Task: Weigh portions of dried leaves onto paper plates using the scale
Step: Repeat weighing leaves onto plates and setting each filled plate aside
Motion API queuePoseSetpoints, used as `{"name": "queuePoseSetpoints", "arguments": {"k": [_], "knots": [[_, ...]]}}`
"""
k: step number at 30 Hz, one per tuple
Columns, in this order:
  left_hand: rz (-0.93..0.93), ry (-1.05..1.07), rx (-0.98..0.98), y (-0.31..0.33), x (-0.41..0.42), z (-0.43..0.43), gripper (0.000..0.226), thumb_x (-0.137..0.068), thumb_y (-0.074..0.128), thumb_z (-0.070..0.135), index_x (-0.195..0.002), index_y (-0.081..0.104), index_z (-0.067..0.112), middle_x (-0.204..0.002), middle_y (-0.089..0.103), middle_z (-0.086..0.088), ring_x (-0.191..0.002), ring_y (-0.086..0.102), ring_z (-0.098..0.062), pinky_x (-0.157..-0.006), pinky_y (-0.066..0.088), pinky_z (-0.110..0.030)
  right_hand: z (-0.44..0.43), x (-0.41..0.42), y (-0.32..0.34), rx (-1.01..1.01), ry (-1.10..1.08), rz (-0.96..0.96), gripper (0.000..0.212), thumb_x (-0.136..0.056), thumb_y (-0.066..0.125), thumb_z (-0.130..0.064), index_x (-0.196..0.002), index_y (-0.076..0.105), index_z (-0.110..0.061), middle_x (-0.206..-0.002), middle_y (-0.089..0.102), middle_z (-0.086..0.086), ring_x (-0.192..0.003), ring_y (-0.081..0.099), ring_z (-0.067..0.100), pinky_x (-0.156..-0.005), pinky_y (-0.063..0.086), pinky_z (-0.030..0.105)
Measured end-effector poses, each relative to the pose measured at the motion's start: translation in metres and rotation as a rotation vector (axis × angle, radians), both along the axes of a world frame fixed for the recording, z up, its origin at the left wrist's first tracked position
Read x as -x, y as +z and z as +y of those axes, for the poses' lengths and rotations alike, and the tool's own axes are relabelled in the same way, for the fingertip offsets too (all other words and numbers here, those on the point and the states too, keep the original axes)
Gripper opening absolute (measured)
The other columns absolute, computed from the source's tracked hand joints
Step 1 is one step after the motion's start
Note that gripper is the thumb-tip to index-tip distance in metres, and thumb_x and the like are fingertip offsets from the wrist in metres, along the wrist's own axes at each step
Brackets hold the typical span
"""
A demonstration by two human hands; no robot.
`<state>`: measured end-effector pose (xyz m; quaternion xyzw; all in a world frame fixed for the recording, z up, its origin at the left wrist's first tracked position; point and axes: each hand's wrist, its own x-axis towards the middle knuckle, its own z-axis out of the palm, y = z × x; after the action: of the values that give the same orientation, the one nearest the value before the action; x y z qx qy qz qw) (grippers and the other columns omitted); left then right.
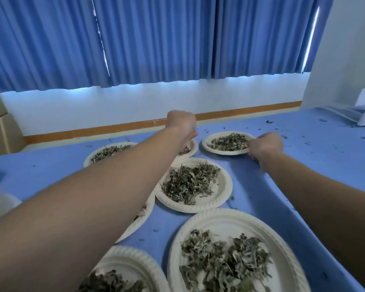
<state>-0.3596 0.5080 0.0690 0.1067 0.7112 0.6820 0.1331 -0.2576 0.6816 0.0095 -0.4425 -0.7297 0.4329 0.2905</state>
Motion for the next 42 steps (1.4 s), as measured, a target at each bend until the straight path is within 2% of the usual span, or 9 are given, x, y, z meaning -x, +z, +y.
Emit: {"name": "queuePoseSetpoints", "arguments": {"k": [5, 10, 13, 18, 21, 25, 29, 36, 42], "knots": [[-0.028, -0.055, -0.031, 0.005, 0.006, -0.024, 0.025, -0.098, 0.043, -0.004, -0.085, 0.042, 0.017, -0.075, 0.035, -0.003, -0.06, 0.031, -0.015, -0.049, 0.031, -0.029, -0.007, 0.001, -0.003, -0.055, 0.074, -0.079, 0.033, -0.094, 0.072, -0.02, -0.075, 0.049, -0.009, -0.1, 0.074, 0.025, -0.07, 0.057, 0.027, -0.066, 0.051, 0.041], [0.081, 0.062, 0.078, 0.021, -0.025, -0.056, 0.011, -0.09, 0.063, 0.0, -0.083, 0.058, 0.007, -0.067, 0.052, -0.008, -0.058, 0.05, -0.021, -0.057, 0.048, -0.031, -0.04, -0.031, 0.02, -0.195, 0.087, -0.153, 0.016, -0.095, 0.064, -0.008, -0.083, 0.058, 0.0, -0.083, 0.065, 0.022, -0.066, 0.063, 0.034, -0.056, 0.055, 0.043], [0.186, 0.11, 0.189, 0.038, -0.044, -0.084, 0.011, -0.08, 0.07, -0.003, -0.074, 0.065, 0.005, -0.062, 0.053, -0.01, -0.058, 0.045, -0.022, -0.056, 0.044, -0.031, -0.079, -0.05, 0.037, -0.248, 0.213, -0.135, 0.031, -0.091, 0.055, 0.001, -0.12, 0.061, 0.012, -0.103, 0.07, 0.032, -0.094, 0.071, 0.043, -0.08, 0.059, 0.056], [0.399, 0.016, 0.468, 0.07, -0.087, -0.159, 0.019, -0.077, 0.081, -0.004, -0.065, 0.074, 0.01, -0.067, 0.071, -0.007, -0.052, 0.06, -0.017, -0.055, 0.05, -0.023, -0.188, -0.076, 0.074, -0.404, 0.549, -0.048, 0.017, -0.095, 0.057, -0.008, -0.1, 0.074, -0.006, -0.098, 0.074, 0.014, -0.092, 0.072, 0.033, -0.081, 0.058, 0.04], [0.5, 0.1, 0.601, 0.082, -0.115, -0.219, 0.023, -0.073, 0.084, -0.003, -0.065, 0.067, 0.01, -0.055, 0.065, -0.007, -0.045, 0.063, -0.018, -0.05, 0.054, -0.027, -0.262, -0.09, 0.095, -0.583, 0.669, 0.019, 0.026, -0.094, 0.055, -0.005, -0.114, 0.072, -0.009, -0.115, 0.067, 0.013, -0.105, 0.064, 0.029, -0.091, 0.053, 0.037], [0.601, 0.259, 0.713, 0.089, -0.146, -0.314, 0.032, -0.071, 0.086, 0.0, -0.069, 0.056, 0.012, -0.063, 0.066, -0.012, -0.055, 0.067, -0.026, -0.065, 0.061, -0.037, -0.354, -0.107, 0.111, -0.729, 0.871, 0.048, 0.029, -0.097, 0.056, -0.009, -0.122, 0.069, -0.012, -0.123, 0.059, 0.012, -0.111, 0.06, 0.029, -0.095, 0.049, 0.038], [0.61, 0.279, 0.704, 0.078, -0.166, -0.4, 0.024, -0.078, 0.076, -0.009, -0.072, 0.06, 0.007, -0.075, 0.07, -0.018, -0.056, 0.069, -0.026, -0.052, 0.056, -0.028, -0.422, -0.117, 0.11, -0.83, 1.046, 0.008, 0.031, -0.098, 0.062, -0.026, -0.128, 0.068, -0.02, -0.129, 0.06, 0.008, -0.12, 0.057, 0.028, -0.098, 0.048, 0.042], [0.867, -0.029, 0.873, 0.045, -0.171, -0.48, 0.017, -0.097, 0.063, 0.023, -0.105, 0.078, 0.019, -0.104, 0.076, 0.006, -0.099, 0.065, -0.012, -0.083, 0.044, -0.025, -0.473, -0.107, 0.097, -1.089, 1.156, -0.208, 0.03, -0.104, 0.047, -0.038, -0.106, 0.075, -0.028, -0.101, 0.071, -0.003, -0.097, 0.058, 0.021, -0.089, 0.029, 0.037], [0.895, -0.226, 0.935, 0.032, -0.161, -0.496, 0.022, -0.096, 0.064, 0.021, -0.111, 0.078, 0.028, -0.105, 0.077, 0.009, -0.098, 0.067, -0.015, -0.09, 0.052, -0.041, -0.465, -0.099, 0.107, -1.233, 1.219, -0.284, 0.025, -0.103, 0.052, -0.032, -0.101, 0.076, -0.024, -0.093, 0.073, -0.002, -0.09, 0.061, 0.024, -0.083, 0.046, 0.038]]}}
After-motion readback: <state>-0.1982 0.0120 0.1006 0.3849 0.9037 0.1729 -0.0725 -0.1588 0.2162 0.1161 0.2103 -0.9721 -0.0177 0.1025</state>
